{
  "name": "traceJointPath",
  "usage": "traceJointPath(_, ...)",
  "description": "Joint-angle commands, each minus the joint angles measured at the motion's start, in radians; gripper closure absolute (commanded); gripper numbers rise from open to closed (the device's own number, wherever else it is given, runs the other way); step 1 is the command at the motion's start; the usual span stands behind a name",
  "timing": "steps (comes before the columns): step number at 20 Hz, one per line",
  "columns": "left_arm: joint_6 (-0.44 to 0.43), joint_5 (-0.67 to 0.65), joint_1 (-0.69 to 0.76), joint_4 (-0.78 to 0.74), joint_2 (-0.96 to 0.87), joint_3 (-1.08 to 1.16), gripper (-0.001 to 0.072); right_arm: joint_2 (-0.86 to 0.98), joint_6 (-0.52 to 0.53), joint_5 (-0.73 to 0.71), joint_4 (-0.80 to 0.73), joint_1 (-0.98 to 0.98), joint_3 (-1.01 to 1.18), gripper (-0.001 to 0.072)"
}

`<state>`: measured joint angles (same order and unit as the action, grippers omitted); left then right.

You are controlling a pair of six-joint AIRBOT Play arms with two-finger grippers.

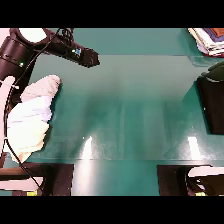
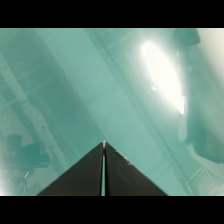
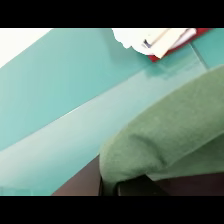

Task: Fold the shirts.

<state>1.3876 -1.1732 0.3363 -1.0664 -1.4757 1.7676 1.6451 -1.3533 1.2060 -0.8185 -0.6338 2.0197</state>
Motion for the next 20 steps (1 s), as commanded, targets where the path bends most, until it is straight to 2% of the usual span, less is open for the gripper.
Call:
traceJointPath(1, 0.000, 0.000, 0.000, 0.000, 0.000, 0.000, 0.0681, -0.055, 0.008, 0.028, 0.003, -0.007, -0.027, 0.0697)
traceJointPath(6, -0.003, -0.016, 0.001, -0.003, 0.000, 0.000, 0.0681, -0.182, 0.045, 0.114, -0.016, -0.058, -0.232, 0.0696)
traceJointPath(11, -0.009, -0.017, 0.000, -0.003, 0.000, 0.000, 0.0682, -0.278, 0.045, 0.256, -0.227, -0.158, -0.438, 0.0686)
traceJointPath(12, -0.009, -0.017, 0.001, -0.003, 0.000, 0.000, 0.0681, -0.290, 0.045, 0.272, -0.277, -0.178, -0.480, 0.0583)
traceJointPath(13, -0.009, -0.017, 0.000, -0.003, 0.000, 0.000, 0.0681, -0.301, 0.045, 0.287, -0.311, -0.196, -0.516, 0.0451)
traceJointPath(14, -0.009, -0.017, 0.000, -0.003, 0.000, 0.000, 0.0681, -0.310, 0.045, 0.303, -0.331, -0.214, -0.551, 0.0365)
traceJointPath(15, -0.009, -0.017, 0.001, -0.003, 0.000, 0.000, 0.0681, -0.318, 0.045, 0.317, -0.337, -0.233, -0.580, 0.0314)
traceJointPath(17, -0.009, -0.017, 0.001, -0.003, 0.000, 0.000, 0.0681, -0.321, 0.045, 0.351, -0.333, -0.267, -0.605, 0.0272)
traceJointPath(20, -0.008, -0.021, 0.001, -0.003, 0.000, 0.000, 0.0681, -0.334, 0.045, 0.367, -0.328, -0.278, -0.605, 0.0272)
